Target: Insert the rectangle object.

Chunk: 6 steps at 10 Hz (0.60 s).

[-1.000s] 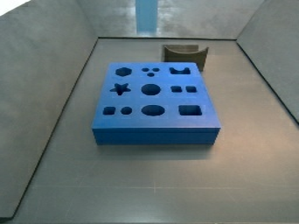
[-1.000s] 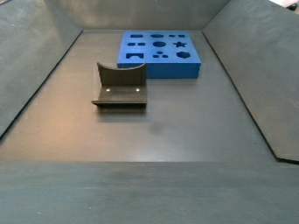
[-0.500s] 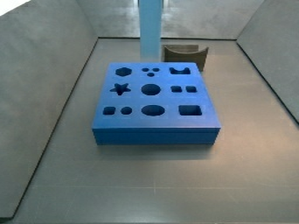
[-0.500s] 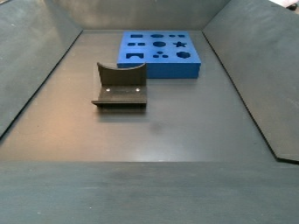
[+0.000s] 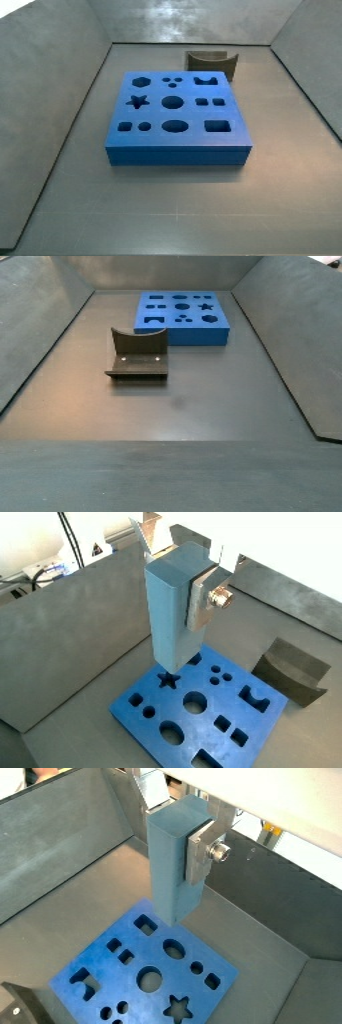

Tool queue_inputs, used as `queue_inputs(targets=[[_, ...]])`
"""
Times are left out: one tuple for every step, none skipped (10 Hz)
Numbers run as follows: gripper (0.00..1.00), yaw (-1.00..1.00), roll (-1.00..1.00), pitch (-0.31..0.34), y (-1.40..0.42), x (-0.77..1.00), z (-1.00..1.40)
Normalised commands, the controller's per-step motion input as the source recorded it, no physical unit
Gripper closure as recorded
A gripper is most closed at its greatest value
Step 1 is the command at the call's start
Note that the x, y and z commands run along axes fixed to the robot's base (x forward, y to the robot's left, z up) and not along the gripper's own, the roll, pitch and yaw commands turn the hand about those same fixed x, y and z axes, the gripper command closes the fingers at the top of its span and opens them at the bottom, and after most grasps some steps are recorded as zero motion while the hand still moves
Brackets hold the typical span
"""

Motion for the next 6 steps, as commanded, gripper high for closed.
queue_inputs(targets=[[1.0,-0.86,0.0,0.0,0.09,0.3,-0.63],[1.0,-0.87,0.0,0.0,0.09,0.28,-0.62],[1.0,-0.89,0.0,0.0,0.09,0.25,-0.59],[1.0,-0.91,0.0,0.0,0.08,0.23,-0.55],[1.0,-0.91,-0.02,0.0,0.07,0.22,-0.5],[1.0,-0.91,-0.03,0.0,0.05,0.21,-0.48]])
